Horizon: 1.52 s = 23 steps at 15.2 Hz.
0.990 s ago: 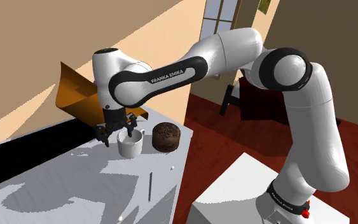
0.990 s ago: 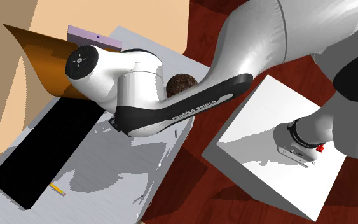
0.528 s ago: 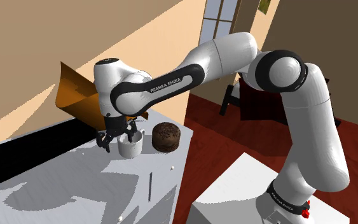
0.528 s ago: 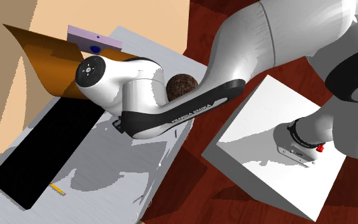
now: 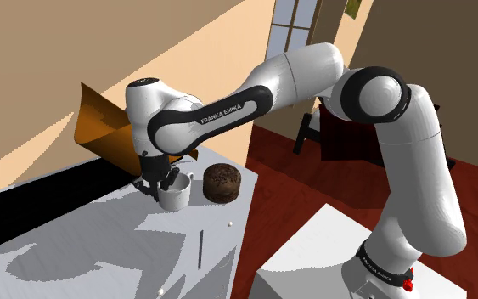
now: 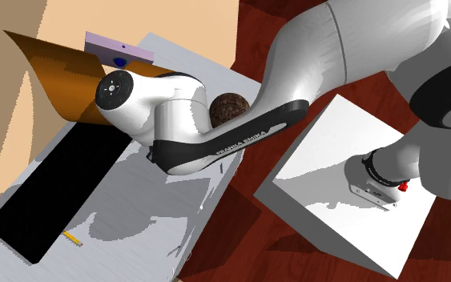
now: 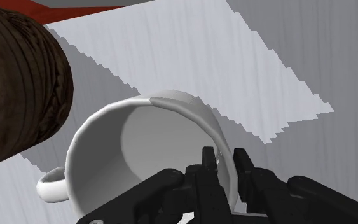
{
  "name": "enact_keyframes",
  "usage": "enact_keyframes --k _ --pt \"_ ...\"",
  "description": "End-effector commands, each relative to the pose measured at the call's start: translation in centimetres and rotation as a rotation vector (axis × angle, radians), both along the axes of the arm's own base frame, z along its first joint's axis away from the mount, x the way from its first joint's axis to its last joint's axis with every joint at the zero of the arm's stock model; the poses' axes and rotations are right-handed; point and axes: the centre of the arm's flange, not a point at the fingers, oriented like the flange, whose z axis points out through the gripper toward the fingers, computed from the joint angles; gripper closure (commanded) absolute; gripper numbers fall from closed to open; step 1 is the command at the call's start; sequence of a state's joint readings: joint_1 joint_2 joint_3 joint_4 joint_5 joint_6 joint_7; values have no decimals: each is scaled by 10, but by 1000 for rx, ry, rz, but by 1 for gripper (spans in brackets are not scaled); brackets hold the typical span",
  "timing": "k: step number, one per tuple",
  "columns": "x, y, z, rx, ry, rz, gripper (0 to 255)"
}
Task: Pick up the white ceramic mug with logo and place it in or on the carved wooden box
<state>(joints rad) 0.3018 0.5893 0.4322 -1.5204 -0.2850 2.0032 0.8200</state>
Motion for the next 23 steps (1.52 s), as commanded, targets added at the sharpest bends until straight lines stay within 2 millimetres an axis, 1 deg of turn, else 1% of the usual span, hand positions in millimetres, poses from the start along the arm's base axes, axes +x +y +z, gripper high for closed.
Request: enact_keyframes --k 1,7,23 --pt "0 0 0 0 0 0 255" --pt "0 0 0 0 0 0 255" --pt "0 0 84 0 0 0 255"
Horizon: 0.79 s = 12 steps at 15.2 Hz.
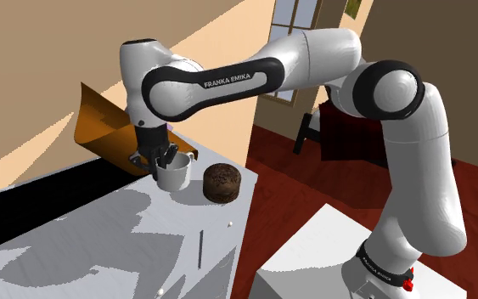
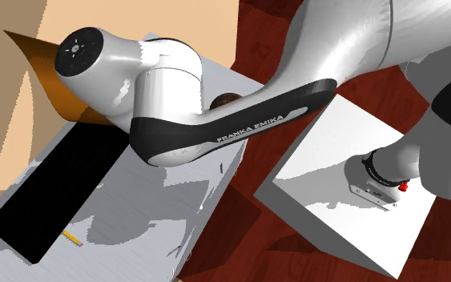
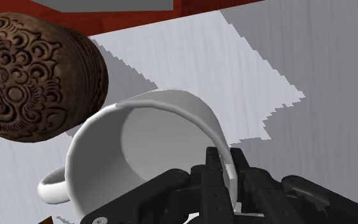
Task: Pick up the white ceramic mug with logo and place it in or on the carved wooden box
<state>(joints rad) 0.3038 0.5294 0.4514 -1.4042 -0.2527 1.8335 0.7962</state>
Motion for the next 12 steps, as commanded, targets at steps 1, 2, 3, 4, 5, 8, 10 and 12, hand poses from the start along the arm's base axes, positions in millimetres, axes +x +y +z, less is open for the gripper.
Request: enact_keyframes --k 1,2,3,4,5,8,10,12 --pt "0 -1 9 0 0 0 255" --pt "0 -1 15 0 0 0 255" --pt "0 -1 20 0 0 0 255" --pt "0 -1 25 0 0 0 255" --pt "0 -1 30 0 0 0 255" --pt "0 -1 46 0 0 0 255" --pt "0 -1 57 0 0 0 255" --pt "0 -1 67 0 0 0 255"
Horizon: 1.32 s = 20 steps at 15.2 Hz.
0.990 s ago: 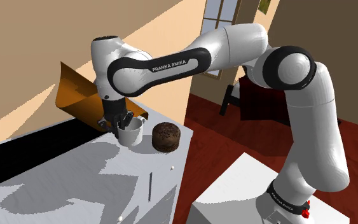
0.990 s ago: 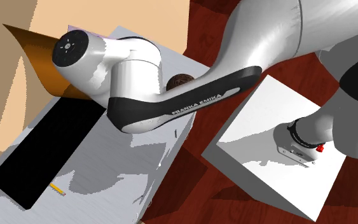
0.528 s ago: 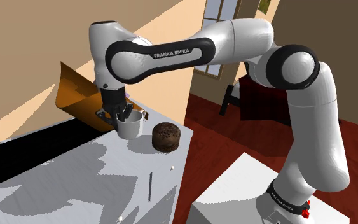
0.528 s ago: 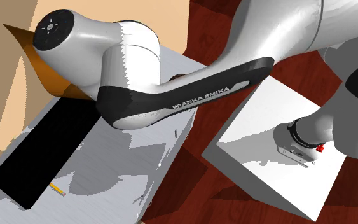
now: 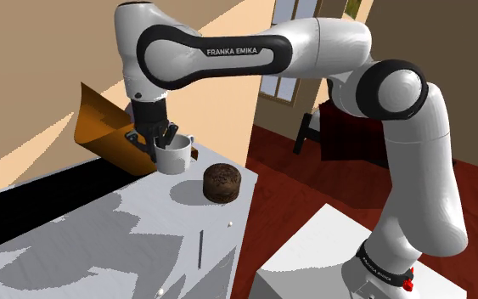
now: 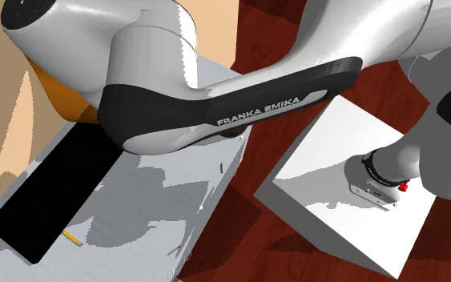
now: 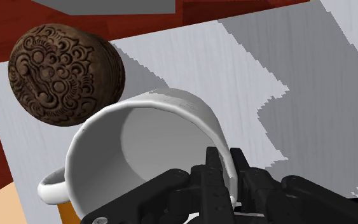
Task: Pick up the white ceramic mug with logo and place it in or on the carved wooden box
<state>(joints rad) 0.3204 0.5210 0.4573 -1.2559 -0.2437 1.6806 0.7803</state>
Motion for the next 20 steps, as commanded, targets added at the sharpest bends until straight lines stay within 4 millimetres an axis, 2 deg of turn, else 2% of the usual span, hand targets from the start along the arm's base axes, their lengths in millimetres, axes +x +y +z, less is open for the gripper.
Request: enact_keyframes --k 1,5,18,19,20 --pt "-1 -1 10 0 0 0 255" --pt "-1 -1 28 0 0 0 255" --pt "-48 -166 39 0 0 0 255" --pt "-51 -175 40 0 0 0 255" --pt "-51 -175 34 0 0 0 255"
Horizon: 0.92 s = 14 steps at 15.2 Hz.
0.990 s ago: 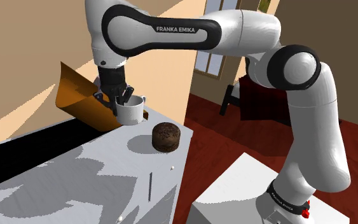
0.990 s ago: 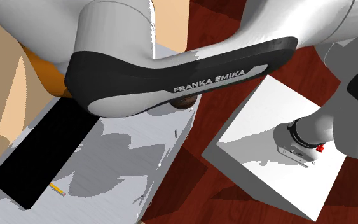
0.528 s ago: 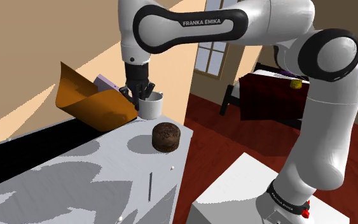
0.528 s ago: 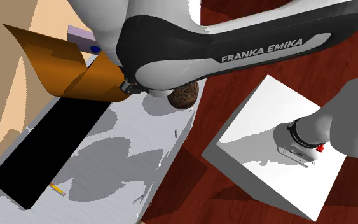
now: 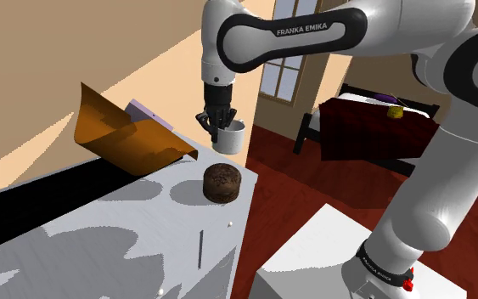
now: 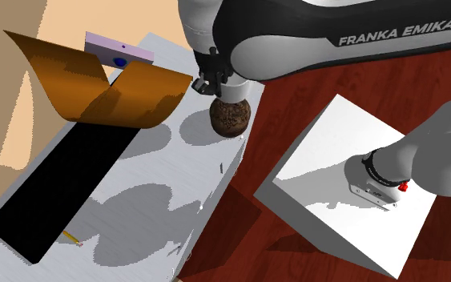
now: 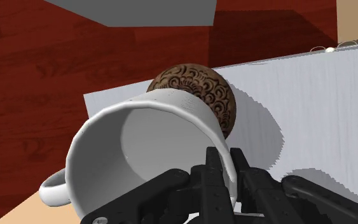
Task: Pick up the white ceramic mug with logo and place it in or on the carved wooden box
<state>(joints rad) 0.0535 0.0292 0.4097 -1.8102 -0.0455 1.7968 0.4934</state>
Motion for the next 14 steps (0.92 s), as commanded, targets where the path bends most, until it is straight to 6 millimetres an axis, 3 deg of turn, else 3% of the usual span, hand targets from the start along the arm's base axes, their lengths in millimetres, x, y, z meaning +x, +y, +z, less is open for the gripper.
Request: enact_keyframes --k 1,14 --pt "-3 -6 -7 1 0 1 255" --pt "-3 -6 -78 1 0 1 255"
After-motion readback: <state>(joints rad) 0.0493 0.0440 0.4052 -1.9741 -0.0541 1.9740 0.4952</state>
